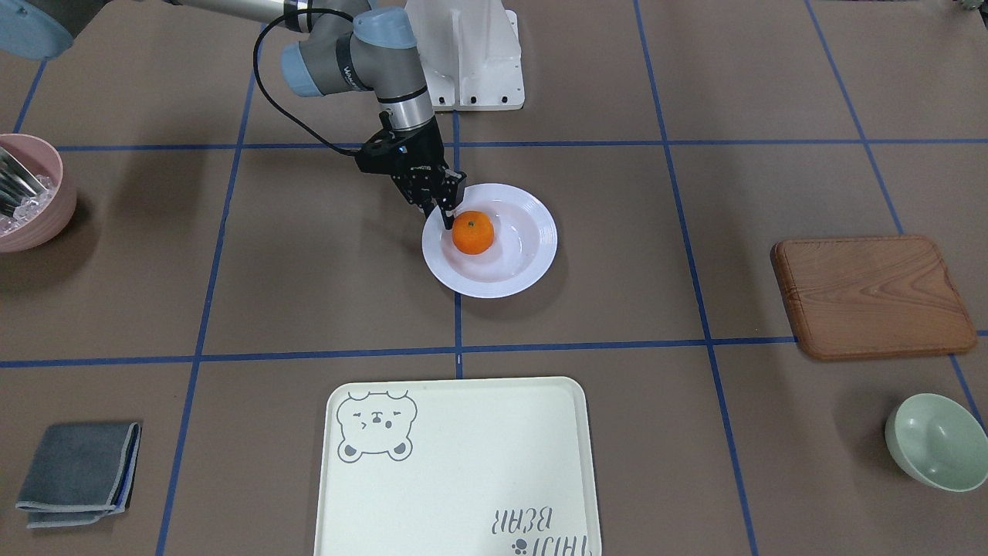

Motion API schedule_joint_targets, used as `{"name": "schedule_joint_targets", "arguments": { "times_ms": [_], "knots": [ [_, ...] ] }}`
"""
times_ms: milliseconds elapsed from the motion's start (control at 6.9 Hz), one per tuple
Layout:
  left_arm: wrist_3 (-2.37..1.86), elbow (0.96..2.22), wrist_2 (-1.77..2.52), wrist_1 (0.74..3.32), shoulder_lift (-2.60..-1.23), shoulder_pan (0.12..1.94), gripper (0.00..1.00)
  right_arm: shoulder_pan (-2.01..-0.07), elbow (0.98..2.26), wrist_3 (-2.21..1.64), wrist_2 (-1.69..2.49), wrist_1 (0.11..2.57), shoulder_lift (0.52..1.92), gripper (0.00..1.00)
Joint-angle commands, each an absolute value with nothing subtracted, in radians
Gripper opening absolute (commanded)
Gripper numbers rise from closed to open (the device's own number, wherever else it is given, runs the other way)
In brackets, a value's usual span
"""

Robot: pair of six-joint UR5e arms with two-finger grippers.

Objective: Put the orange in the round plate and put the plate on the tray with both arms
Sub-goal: 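Grasp the rim of the white plate nearest the right gripper, then lift the plate with the orange and tilt it with the right gripper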

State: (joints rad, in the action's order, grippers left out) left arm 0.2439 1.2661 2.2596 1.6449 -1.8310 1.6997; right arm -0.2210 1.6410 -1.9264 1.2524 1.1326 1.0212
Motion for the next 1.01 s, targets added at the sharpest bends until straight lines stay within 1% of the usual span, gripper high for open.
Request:
{"name": "schedule_joint_targets", "arguments": {
  "times_ms": [0,290,869],
  "knots": [
    [0.244,1.267,2.260,1.646,-1.829,1.700,0.98,-0.221,1.646,-1.924,1.255,1.137,0.997,0.00],
    [0.244,1.269,2.260,1.646,-1.829,1.700,0.98,-0.227,1.661,-1.927,1.255,1.135,0.997,0.00],
    [0.244,1.275,2.260,1.646,-1.827,1.700,0.98,-0.271,1.758,-1.979,1.255,1.123,1.037,0.00]
  ]
}}
